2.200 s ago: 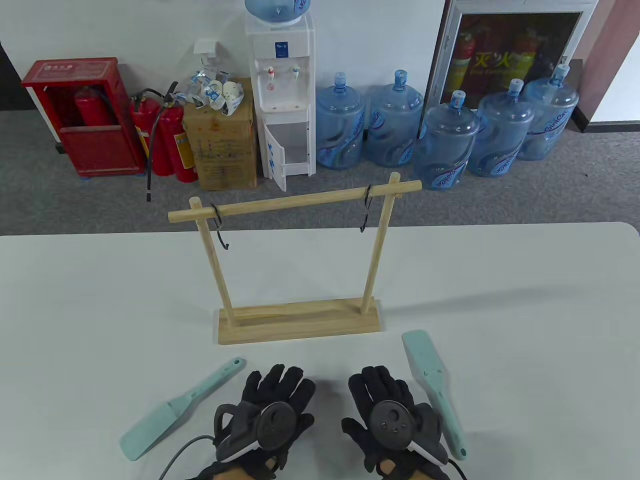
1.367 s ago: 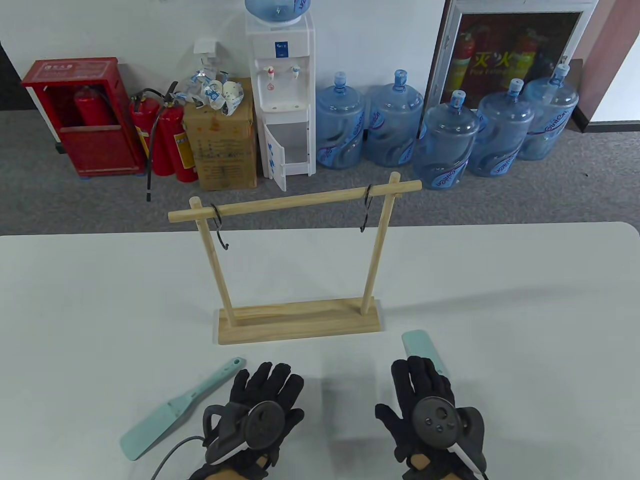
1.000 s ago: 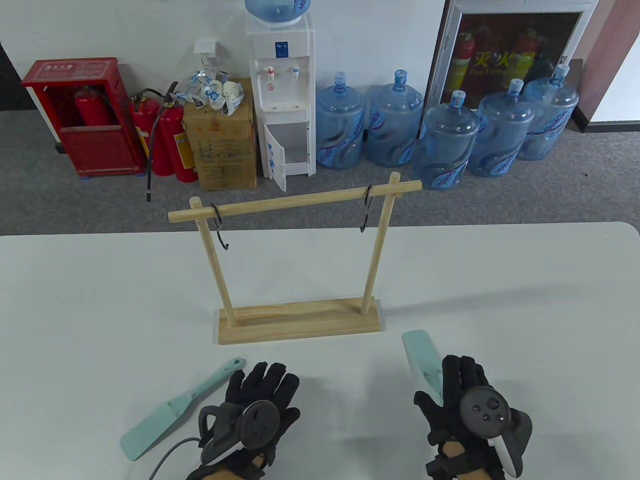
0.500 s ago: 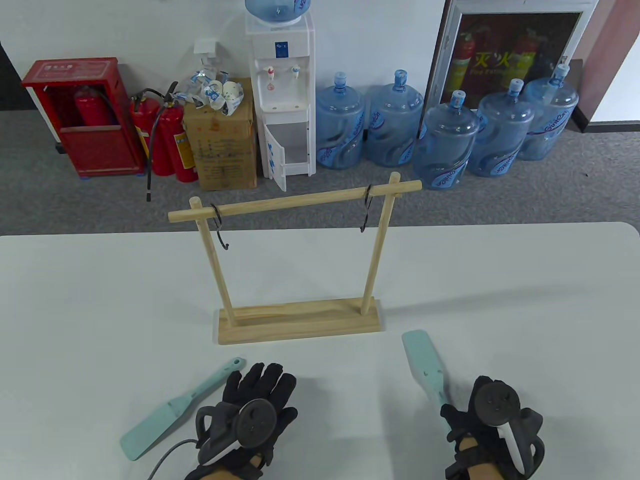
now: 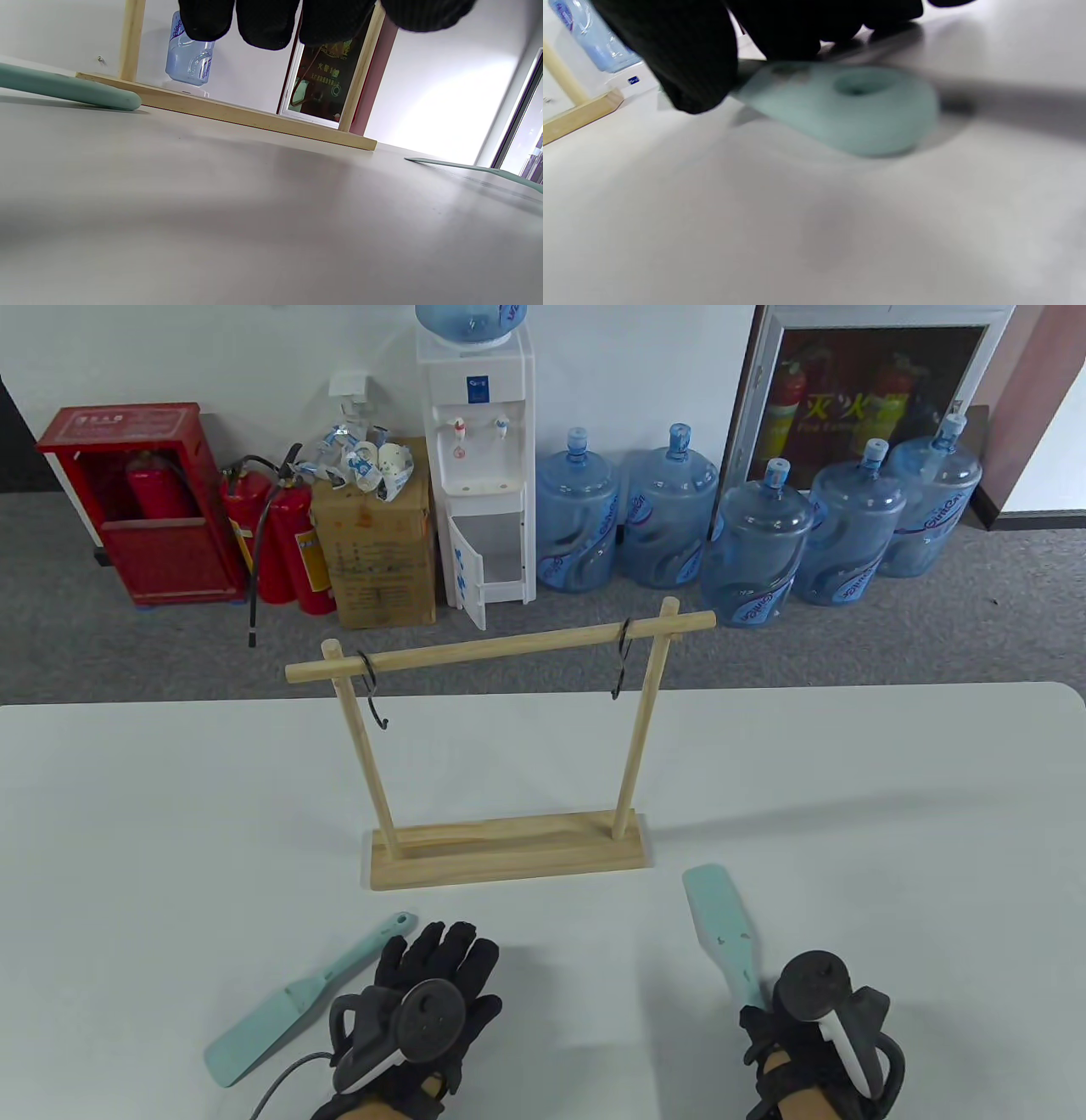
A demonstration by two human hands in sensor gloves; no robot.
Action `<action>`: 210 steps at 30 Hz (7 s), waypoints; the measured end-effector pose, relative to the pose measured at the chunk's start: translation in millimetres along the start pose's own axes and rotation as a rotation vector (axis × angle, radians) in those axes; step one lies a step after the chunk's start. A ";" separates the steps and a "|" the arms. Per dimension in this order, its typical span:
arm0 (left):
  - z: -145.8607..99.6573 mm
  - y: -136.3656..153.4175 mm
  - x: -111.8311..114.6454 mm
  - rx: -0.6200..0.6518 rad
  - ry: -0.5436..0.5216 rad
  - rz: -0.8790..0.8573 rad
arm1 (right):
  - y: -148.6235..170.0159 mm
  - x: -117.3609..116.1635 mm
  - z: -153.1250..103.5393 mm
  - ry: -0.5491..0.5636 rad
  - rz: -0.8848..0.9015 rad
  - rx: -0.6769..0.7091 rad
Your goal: Hook dessert spatula onto s-hook
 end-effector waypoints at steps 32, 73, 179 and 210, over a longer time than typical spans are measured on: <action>0.2 10.0 -4.6 -0.035 -0.009 -0.033 | -9.9 42.7 -29.8 0.365 0.305 0.198; -4.2 -30.7 -6.6 0.133 -0.111 0.075 | -110.9 7.1 -114.0 0.364 0.042 1.019; 40.1 105.8 -55.4 -0.258 -0.085 -0.807 | -61.0 19.5 -53.0 0.214 0.222 0.660; 0.1 159.9 -12.8 -0.571 0.322 0.042 | -63.4 14.5 -52.7 0.182 0.197 0.649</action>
Point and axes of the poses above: the tracker on the back of each hand, its own y axis roughly to the little-finger side, its own z axis roughly from the wrist to the fingertips, x = y × z, the point moved 2 cm from there along z, roughly from the wrist to the fingertips, and after that the axes turned 8 degrees about -x, right-handed, at the moved point
